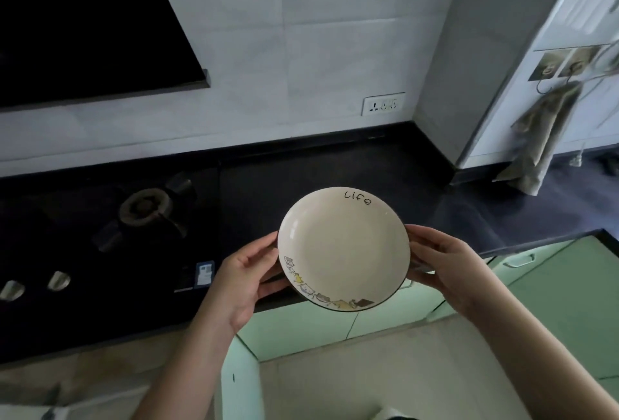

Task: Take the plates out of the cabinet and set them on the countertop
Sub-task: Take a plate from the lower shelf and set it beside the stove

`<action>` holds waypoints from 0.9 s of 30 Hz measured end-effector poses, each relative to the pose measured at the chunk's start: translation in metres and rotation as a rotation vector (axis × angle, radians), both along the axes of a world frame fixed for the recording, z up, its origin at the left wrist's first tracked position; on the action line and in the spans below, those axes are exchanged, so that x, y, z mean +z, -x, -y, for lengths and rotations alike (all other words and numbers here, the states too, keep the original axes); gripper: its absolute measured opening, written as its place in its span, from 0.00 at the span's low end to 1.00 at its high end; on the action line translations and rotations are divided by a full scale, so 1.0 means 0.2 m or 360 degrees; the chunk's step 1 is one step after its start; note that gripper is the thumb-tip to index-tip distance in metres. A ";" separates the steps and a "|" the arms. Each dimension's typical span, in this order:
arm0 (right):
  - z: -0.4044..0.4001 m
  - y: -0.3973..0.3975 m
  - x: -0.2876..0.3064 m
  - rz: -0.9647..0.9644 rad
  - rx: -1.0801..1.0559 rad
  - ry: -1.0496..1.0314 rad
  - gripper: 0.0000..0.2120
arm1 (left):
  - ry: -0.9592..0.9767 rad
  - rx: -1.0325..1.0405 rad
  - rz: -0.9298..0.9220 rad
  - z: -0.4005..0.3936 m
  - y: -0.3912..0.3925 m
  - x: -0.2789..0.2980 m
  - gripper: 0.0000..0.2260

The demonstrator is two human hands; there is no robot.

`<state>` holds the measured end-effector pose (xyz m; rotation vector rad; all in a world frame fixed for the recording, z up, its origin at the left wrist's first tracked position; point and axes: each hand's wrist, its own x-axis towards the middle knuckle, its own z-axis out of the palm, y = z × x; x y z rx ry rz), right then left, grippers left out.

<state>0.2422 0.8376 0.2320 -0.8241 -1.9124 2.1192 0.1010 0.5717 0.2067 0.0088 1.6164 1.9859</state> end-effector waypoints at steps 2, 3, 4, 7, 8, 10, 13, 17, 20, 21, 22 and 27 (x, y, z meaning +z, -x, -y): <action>-0.04 0.11 -0.03 0.0011 0.0015 0.0049 0.15 | 0.0018 0.0039 0.0015 -0.01 0.06 -0.02 0.13; -0.05 0.16 -0.04 0.0024 0.0028 0.0061 0.14 | 0.0032 0.0062 0.0017 -0.02 0.09 -0.03 0.13; -0.07 0.22 -0.07 0.0037 0.0048 0.0070 0.14 | 0.0045 0.0085 0.0018 -0.02 0.13 -0.05 0.13; -0.14 0.42 -0.12 0.0075 0.0146 0.0075 0.14 | 0.0090 0.0169 0.0015 -0.05 0.24 -0.09 0.14; -0.16 0.48 -0.13 0.0089 0.0182 0.0067 0.15 | 0.0113 0.0207 0.0018 -0.06 0.28 -0.10 0.14; -0.20 0.61 -0.16 0.0111 0.0250 0.0057 0.15 | 0.0158 0.0288 0.0028 -0.10 0.35 -0.13 0.14; -0.26 0.80 -0.18 0.0126 0.0327 0.0063 0.16 | 0.0190 0.0367 0.0022 -0.14 0.44 -0.18 0.14; -0.31 1.02 -0.25 0.0187 0.0473 0.0023 0.16 | 0.0213 0.0493 0.0066 -0.20 0.53 -0.26 0.15; -0.33 1.15 -0.31 0.0279 0.0504 0.0024 0.16 | 0.0211 0.0575 0.0135 -0.22 0.59 -0.33 0.14; -0.33 1.19 -0.33 0.0304 0.0516 0.0028 0.17 | 0.0208 0.0595 0.0166 -0.22 0.60 -0.35 0.14; -0.33 1.22 -0.35 0.0325 0.0528 0.0032 0.17 | 0.0204 0.0611 0.0193 -0.22 0.62 -0.37 0.14; -0.30 1.37 -0.44 0.0427 0.0556 0.0021 0.18 | 0.0170 0.0645 0.0310 -0.20 0.70 -0.47 0.14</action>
